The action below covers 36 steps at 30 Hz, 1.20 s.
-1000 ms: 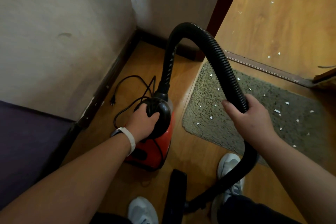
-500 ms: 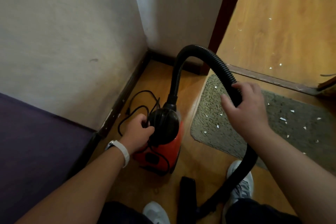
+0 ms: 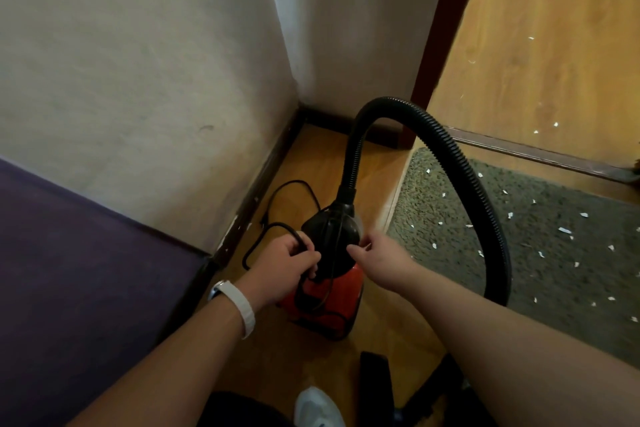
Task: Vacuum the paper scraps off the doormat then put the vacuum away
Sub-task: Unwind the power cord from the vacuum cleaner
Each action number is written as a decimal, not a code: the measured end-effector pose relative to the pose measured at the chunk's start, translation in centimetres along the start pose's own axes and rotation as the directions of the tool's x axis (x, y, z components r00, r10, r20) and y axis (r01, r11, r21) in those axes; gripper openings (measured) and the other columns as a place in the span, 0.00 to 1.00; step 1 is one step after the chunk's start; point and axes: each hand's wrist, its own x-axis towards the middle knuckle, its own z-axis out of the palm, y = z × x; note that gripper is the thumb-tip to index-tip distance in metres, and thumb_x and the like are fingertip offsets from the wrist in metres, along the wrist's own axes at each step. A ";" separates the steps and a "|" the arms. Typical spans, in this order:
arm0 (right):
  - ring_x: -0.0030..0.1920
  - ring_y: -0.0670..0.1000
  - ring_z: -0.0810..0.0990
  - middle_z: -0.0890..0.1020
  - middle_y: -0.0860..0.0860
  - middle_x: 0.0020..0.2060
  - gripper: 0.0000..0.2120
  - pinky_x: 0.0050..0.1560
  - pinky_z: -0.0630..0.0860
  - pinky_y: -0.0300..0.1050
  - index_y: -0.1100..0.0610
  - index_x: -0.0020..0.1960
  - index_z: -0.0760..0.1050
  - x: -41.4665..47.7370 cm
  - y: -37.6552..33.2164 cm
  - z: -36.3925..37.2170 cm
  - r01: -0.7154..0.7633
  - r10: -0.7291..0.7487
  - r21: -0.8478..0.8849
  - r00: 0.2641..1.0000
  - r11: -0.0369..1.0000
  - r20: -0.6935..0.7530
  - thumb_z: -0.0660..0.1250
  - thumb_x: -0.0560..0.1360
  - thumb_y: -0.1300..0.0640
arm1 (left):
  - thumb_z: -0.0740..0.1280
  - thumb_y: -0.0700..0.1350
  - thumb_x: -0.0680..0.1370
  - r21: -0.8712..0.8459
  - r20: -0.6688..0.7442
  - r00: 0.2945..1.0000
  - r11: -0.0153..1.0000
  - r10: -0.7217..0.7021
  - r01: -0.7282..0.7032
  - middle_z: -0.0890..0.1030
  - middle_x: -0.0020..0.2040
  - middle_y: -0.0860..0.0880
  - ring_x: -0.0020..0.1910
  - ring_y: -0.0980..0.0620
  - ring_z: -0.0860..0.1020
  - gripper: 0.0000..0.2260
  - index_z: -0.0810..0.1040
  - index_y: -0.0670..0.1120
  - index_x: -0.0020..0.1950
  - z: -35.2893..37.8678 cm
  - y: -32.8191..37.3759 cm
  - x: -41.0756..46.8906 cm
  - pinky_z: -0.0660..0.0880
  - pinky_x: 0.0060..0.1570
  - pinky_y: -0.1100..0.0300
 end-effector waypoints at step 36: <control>0.33 0.45 0.74 0.75 0.45 0.33 0.09 0.36 0.70 0.41 0.51 0.40 0.75 -3.7 -3.2 -2.7 0.392 -0.369 -0.036 0.890 0.919 0.267 0.65 0.79 0.54 | 0.56 0.50 0.84 -0.736 -0.111 0.972 0.674 -0.209 0.061 0.74 0.31 0.51 0.30 0.53 0.74 0.13 0.74 0.46 0.45 -0.3 3.9 3.6 0.73 0.31 0.60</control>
